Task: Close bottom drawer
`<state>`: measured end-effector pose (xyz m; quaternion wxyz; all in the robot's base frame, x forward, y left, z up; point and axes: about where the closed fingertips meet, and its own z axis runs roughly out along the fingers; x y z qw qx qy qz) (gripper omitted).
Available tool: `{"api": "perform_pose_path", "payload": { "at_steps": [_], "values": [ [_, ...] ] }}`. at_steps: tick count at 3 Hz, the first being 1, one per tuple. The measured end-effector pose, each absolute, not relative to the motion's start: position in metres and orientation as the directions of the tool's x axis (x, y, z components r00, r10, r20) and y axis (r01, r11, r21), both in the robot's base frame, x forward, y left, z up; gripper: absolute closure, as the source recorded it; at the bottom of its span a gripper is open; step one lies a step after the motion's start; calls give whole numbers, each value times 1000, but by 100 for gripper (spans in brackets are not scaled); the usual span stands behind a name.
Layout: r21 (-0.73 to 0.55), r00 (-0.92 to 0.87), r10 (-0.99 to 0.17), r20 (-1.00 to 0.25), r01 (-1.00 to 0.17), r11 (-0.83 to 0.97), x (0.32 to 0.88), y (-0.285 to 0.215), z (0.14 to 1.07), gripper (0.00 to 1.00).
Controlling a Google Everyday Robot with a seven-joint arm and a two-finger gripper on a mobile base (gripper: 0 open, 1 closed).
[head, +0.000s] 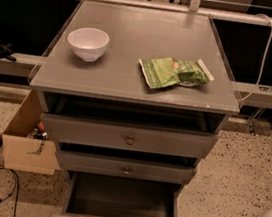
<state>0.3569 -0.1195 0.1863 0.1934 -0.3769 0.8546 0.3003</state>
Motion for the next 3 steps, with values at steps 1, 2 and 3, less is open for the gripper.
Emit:
{"api": "perform_pose_path", "payload": {
  "at_steps": [1,2,3],
  "values": [
    [367,-641,-528,-557,-760,535,357,-119,186,37],
    [371,-642,-532,-552,-760,533,369,-111,180,14],
    [363,-643,-538,-545,-760,539,380,-107,173,0]
  ]
}}
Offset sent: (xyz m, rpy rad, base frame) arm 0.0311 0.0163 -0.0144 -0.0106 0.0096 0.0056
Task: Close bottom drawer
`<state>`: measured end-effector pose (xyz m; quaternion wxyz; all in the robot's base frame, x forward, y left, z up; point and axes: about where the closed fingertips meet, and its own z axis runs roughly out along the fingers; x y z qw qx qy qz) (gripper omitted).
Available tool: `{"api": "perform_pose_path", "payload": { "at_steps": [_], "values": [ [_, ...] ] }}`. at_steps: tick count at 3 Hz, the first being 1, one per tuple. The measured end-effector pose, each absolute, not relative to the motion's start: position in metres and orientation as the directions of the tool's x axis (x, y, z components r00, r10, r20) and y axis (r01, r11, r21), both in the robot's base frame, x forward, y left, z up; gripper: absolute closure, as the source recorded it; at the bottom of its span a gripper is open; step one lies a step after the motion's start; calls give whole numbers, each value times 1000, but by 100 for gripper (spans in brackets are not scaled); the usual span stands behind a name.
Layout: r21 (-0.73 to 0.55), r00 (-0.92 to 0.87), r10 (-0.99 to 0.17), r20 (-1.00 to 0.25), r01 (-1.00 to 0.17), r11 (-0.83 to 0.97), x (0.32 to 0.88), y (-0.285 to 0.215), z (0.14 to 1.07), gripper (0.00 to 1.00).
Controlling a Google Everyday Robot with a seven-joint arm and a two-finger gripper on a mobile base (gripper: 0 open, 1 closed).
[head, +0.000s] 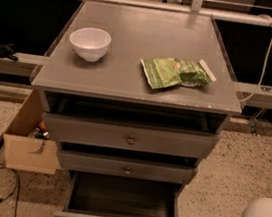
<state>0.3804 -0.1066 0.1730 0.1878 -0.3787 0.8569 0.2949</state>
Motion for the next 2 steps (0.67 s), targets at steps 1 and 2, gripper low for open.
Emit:
{"api": "perform_pose_path", "payload": {
  "at_steps": [1,2],
  "values": [
    [357,-640,-539,-547,-761,542,387,-105,173,4],
    [345,-636,-540,-551,-763,547,401,-103,173,27]
  ]
}}
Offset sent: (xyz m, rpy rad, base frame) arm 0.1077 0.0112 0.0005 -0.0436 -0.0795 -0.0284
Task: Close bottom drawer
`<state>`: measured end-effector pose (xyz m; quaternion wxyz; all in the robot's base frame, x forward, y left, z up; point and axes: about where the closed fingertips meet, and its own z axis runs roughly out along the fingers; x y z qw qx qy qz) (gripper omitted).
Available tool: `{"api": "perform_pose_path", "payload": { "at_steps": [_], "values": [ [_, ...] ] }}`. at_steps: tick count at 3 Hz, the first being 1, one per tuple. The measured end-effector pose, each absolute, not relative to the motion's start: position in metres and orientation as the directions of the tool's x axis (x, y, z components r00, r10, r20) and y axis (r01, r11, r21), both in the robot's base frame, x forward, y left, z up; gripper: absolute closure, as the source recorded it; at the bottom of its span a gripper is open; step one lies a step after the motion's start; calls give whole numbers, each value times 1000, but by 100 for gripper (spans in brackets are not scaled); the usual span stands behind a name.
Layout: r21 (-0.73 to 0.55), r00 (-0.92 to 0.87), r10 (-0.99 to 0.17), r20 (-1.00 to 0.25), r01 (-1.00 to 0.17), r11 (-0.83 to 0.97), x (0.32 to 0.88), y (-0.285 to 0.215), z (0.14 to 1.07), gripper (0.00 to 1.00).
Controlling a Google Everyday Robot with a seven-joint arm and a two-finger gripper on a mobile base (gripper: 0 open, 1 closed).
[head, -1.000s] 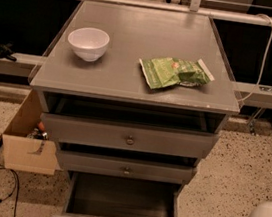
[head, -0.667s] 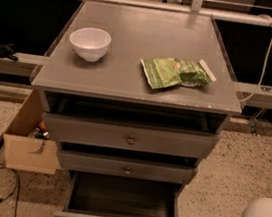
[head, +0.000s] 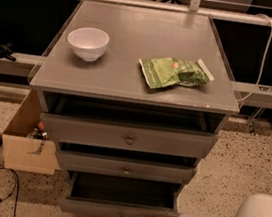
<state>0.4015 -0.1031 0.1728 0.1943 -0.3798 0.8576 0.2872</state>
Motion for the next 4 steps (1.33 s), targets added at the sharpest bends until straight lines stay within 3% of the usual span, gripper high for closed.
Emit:
{"api": "perform_pose_path", "payload": {
  "at_steps": [1,2,3,4],
  "values": [
    [300,-613,-547,-570,-775,555,448,-96,181,50],
    [265,-598,-549,-584,-780,567,487,-92,188,81],
    [231,-583,-553,-595,-783,577,512,-89,193,100],
    [231,-583,-553,-595,-783,577,513,-88,193,0]
  ]
}}
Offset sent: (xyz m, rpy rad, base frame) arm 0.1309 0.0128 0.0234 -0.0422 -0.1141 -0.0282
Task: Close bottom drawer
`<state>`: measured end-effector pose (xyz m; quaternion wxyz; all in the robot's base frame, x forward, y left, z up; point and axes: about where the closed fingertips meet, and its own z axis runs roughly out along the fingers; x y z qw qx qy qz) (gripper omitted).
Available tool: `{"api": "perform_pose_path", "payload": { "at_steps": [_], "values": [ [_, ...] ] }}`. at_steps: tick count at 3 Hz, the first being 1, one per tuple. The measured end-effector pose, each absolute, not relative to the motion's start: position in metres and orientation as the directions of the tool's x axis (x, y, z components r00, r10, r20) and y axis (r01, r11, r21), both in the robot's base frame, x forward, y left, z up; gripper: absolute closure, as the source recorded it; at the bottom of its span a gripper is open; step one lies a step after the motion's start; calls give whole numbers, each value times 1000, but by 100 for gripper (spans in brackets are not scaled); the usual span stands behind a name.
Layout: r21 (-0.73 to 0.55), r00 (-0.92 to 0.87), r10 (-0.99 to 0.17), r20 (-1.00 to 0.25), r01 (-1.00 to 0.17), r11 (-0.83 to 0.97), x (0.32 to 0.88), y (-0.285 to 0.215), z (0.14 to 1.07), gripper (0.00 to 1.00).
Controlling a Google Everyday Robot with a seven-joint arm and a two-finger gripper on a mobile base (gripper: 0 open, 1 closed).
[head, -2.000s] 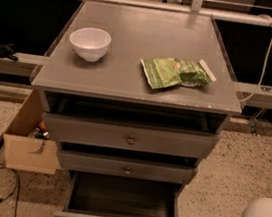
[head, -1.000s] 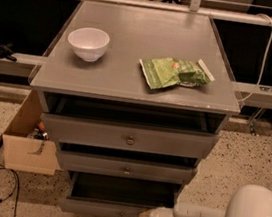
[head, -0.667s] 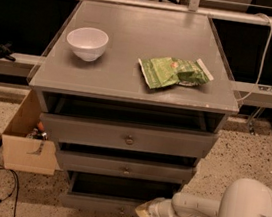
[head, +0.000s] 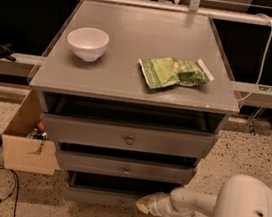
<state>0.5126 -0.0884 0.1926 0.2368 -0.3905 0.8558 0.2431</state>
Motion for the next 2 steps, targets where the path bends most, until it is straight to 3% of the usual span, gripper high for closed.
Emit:
{"api": "perform_pose_path", "payload": {
  "at_steps": [2],
  "values": [
    [233,-585,-552,-594,-782,578,509,-88,192,0]
  ]
}}
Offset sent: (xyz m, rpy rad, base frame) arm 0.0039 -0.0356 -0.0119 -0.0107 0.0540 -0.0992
